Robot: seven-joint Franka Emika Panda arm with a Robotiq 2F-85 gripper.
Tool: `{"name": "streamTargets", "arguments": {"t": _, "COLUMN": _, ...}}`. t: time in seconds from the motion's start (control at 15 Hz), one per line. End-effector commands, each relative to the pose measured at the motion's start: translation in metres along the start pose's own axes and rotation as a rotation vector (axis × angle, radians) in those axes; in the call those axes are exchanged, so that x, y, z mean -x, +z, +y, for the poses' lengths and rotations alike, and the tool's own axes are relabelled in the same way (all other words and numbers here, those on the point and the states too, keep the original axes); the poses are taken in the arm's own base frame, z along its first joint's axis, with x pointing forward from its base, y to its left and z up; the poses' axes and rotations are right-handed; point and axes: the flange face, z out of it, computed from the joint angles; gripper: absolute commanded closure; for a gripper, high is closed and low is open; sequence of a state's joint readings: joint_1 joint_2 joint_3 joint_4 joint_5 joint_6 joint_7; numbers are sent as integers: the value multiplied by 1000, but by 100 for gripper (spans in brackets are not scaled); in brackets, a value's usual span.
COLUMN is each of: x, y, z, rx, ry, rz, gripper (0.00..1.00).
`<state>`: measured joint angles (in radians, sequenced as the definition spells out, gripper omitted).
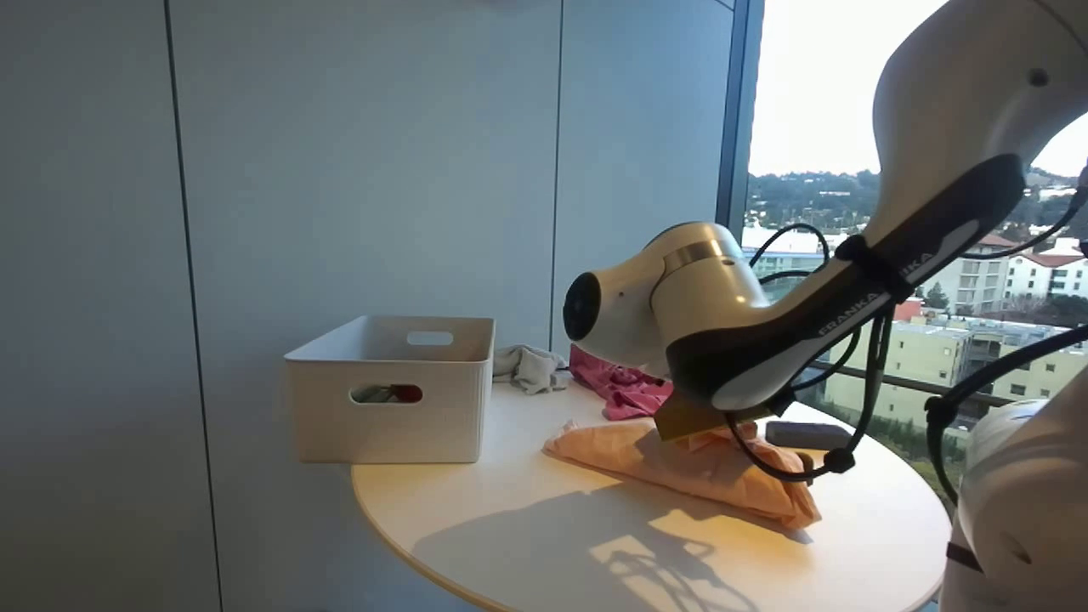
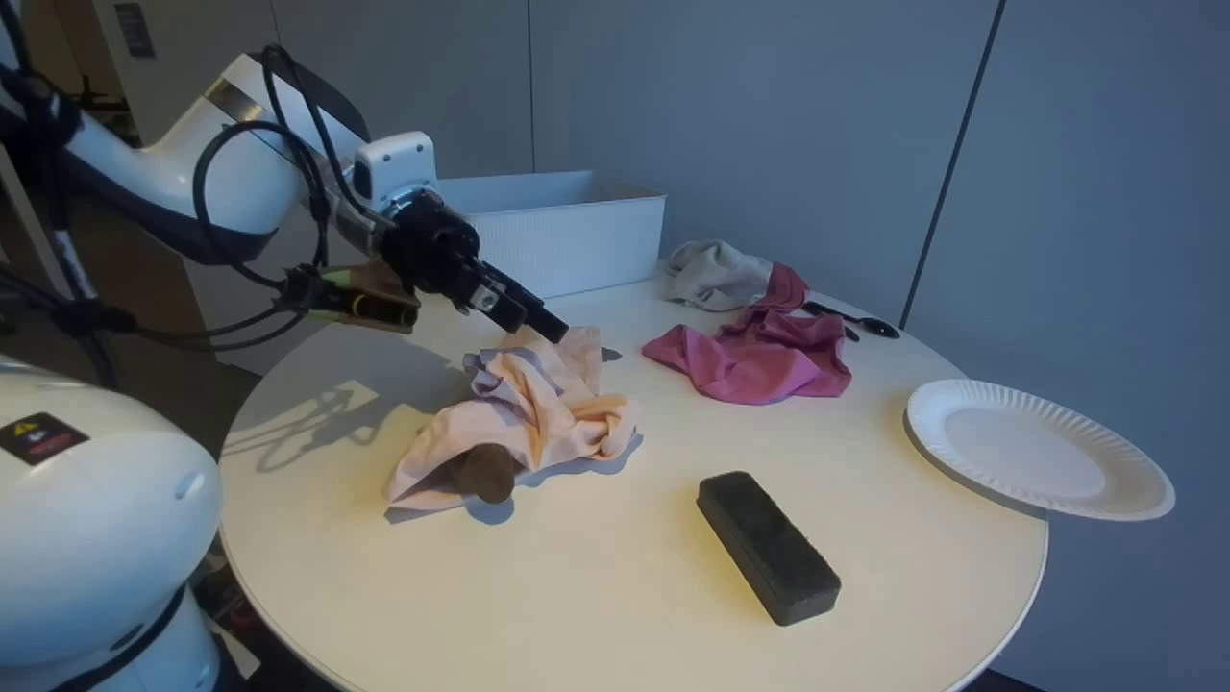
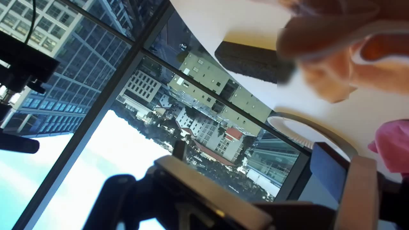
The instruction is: Put the toy moose on the pink shirt, wrap it up and put it inside the white basket
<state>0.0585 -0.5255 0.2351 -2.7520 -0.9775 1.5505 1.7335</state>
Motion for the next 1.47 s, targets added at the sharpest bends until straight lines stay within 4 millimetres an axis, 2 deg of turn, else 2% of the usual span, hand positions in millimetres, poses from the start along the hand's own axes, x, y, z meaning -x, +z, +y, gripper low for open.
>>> {"name": "streamTargets", "arguments": {"t": 0.0, "x": -33, "y": -34, "z": 39, "rx": -102, "ry": 134, "rz": 81, "gripper": 0}}
{"name": "streamTargets", "arguments": {"t": 0.07, "x": -45, "y": -40, "z": 44, "rx": -181, "ry": 123, "rz": 57, "gripper": 0}}
{"name": "streamTargets", "arguments": {"t": 0.13, "x": -40, "y": -30, "z": 56, "rx": -239, "ry": 113, "rz": 15, "gripper": 0}}
{"name": "streamTargets", "arguments": {"t": 0.27, "x": -64, "y": -30, "z": 59, "rx": -306, "ry": 82, "rz": -69, "gripper": 0}}
{"name": "streamTargets", "arguments": {"t": 0.47, "x": -75, "y": -7, "z": 66, "rx": -352, "ry": -52, "rz": -175, "gripper": 0}}
{"name": "streamTargets", "arguments": {"t": 0.67, "x": -78, "y": 11, "z": 71, "rx": -378, "ry": -231, "rz": -204, "gripper": 0}}
{"name": "streamTargets", "arguments": {"t": 0.93, "x": -73, "y": 15, "z": 62, "rx": -452, "ry": -433, "rz": -224, "gripper": 0}}
{"name": "streamTargets", "arguments": {"t": 1.0, "x": -73, "y": 19, "z": 60, "rx": -408, "ry": -349, "rz": -224, "gripper": 0}}
{"name": "streamTargets", "arguments": {"t": 1.33, "x": -69, "y": 18, "z": 57, "rx": -435, "ry": -418, "rz": -224, "gripper": 0}}
{"name": "streamTargets", "arguments": {"t": 1.4, "x": -70, "y": 19, "z": 49, "rx": -512, "ry": -495, "rz": -211, "gripper": 0}}
